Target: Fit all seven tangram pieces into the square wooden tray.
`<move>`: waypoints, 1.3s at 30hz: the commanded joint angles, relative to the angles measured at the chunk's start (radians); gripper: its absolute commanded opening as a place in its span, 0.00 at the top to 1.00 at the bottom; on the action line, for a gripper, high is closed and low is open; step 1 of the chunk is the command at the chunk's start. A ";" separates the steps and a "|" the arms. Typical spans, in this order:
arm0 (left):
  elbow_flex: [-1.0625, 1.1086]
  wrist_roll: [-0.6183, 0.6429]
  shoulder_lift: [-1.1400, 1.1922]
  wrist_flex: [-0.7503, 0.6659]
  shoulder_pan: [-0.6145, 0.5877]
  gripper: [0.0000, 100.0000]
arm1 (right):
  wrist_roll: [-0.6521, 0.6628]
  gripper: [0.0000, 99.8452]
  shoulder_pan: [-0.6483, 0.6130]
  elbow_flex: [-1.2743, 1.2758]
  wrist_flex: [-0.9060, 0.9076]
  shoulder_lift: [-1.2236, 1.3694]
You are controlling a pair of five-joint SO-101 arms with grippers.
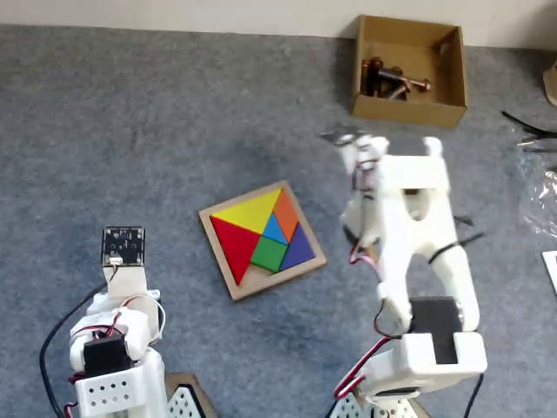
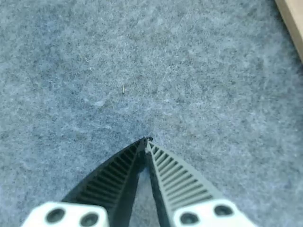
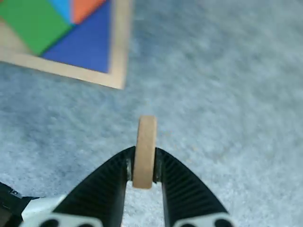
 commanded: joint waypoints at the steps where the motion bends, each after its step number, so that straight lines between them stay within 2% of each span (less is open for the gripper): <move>1: 0.019 0.009 -0.005 0.005 -0.013 0.99 | -0.015 0.99 -0.110 -0.061 0.007 -0.019; 7: 0.019 0.009 -0.005 0.005 -0.013 0.99 | -0.166 0.99 -0.229 -0.061 -0.077 -0.019; 12: 0.019 0.009 -0.005 0.005 -0.013 0.99 | -0.155 0.99 -0.321 -0.054 -0.101 -0.013; 17: 0.019 0.009 -0.005 0.005 -0.013 0.99 | -0.061 0.99 -0.409 -0.053 -0.163 -0.015; 24: 0.019 0.009 -0.005 0.005 -0.013 0.99 | -0.052 0.99 -0.430 0.031 -0.282 -0.013; 30: 0.019 0.009 -0.005 0.005 -0.013 0.99 | 0.140 0.99 -0.478 0.111 -0.305 -0.018; 39: 0.019 0.009 -0.005 0.005 -0.013 0.99 | 0.316 0.99 -0.613 0.162 -0.305 -0.013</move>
